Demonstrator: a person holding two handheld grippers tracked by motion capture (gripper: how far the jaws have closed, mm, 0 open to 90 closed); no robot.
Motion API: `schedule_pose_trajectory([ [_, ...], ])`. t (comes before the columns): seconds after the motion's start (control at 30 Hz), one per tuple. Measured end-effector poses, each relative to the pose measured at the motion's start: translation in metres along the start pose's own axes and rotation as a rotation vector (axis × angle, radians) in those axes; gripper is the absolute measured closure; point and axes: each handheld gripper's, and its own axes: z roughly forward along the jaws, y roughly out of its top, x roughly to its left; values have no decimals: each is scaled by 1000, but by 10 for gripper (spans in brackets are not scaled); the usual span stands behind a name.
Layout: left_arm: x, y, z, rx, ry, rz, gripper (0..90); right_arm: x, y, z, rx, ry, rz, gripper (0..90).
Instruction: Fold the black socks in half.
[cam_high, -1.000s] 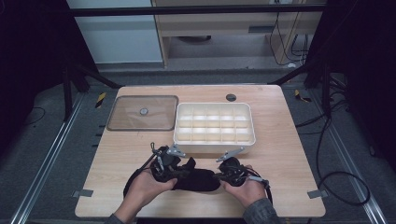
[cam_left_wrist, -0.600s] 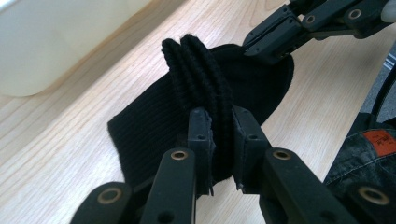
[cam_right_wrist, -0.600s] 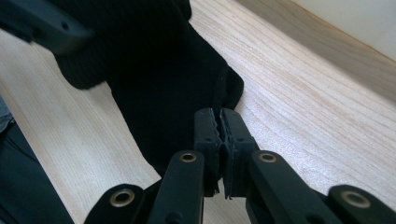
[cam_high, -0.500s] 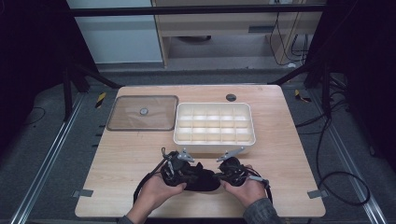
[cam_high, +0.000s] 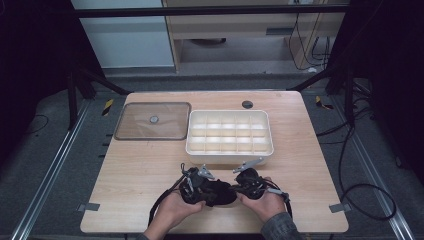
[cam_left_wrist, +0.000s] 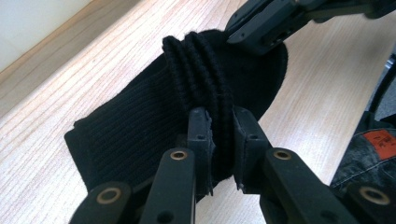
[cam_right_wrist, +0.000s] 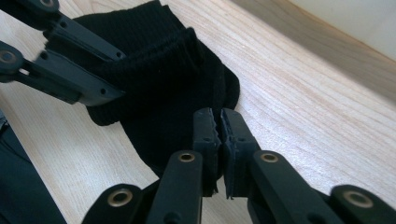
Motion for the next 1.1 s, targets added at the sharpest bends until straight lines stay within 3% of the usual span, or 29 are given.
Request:
schedule_pose_trajectory([
  [0.23,1,0,-1,-16,5,-7,786,1,-3,-6,-17,-18,11,672],
  [0.4,1,3,-5,-53,21,-17,785,0,-7,-4,3,-9,5,843],
  [0.47,0,5,-4,-63,24,-18,785,0,-7,-3,6,-7,4,857],
  [0.7,-3,6,9,-19,29,-6,784,-1,-6,-2,9,-6,10,860],
  [0.9,-4,6,12,-30,22,-14,766,-1,-6,-3,2,-10,8,853],
  [1.1,-9,7,4,-64,9,-18,667,-1,-6,-7,-16,-18,17,741],
])
